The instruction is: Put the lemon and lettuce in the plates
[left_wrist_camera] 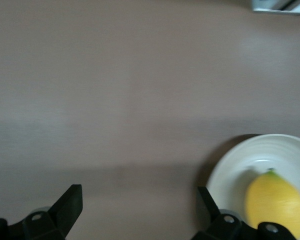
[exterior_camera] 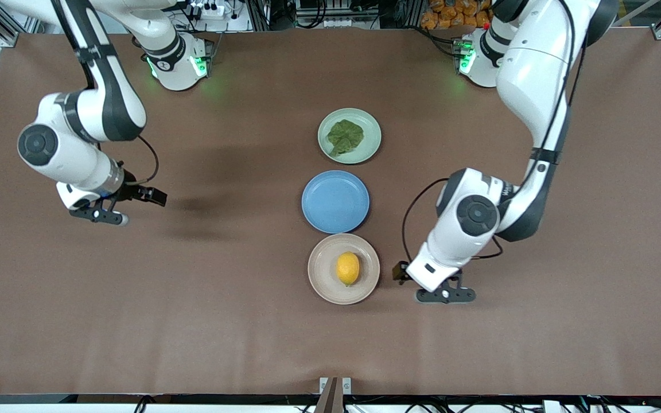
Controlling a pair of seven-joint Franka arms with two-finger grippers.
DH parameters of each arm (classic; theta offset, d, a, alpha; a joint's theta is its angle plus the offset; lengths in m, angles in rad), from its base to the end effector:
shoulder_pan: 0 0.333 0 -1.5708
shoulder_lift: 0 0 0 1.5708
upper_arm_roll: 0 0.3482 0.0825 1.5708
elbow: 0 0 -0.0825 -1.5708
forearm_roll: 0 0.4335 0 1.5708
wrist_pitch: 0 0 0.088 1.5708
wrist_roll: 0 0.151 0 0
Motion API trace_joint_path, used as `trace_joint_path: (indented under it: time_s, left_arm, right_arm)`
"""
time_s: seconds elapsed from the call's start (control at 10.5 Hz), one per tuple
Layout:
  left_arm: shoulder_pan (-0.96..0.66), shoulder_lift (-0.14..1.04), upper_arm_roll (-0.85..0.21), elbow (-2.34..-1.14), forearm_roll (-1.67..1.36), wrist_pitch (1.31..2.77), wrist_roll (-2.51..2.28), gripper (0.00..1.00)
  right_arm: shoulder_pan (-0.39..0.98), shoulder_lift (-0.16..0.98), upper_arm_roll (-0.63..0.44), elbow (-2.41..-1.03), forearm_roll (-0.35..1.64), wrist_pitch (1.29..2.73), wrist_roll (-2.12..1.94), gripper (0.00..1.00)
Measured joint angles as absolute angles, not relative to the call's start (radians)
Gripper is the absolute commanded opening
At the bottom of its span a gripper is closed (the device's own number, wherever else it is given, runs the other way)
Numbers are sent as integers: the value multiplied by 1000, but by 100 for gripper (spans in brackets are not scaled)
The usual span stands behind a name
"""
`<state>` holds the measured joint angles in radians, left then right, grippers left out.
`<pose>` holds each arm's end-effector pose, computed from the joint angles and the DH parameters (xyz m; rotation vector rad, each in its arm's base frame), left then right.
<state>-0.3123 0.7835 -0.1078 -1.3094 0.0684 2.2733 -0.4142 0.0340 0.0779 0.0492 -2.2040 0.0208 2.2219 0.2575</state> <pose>0.7718 -0.3190 0.2465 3.0414 -0.0107 0.2474 0.5683 0.0488 0.2974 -3.1168 0.2930 0.0978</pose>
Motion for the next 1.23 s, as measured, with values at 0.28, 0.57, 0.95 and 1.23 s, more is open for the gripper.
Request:
trace_joint_path:
  time_s: [0.28,0.57,0.95,1.23]
  left_arm:
    - [-204,782,-119,-1312,68,2201,-304,100]
    - [-124,772,-122,-1312,68,2134,-192,100]
    - [-33,763,-122,-1315,69,2082,-102,100]
    - [-8,743,-121,-1333,69,2071,-99,100]
  right_arm:
    - [17,-25,50,-2216,15,2206,169,100]
    - [-41,-47,49,-2138,15,2132,53,100]
    - [-47,-52,47,-1917,17,1876,51,100]
    - [-33,-53,43,-1730,17,1671,48,100]
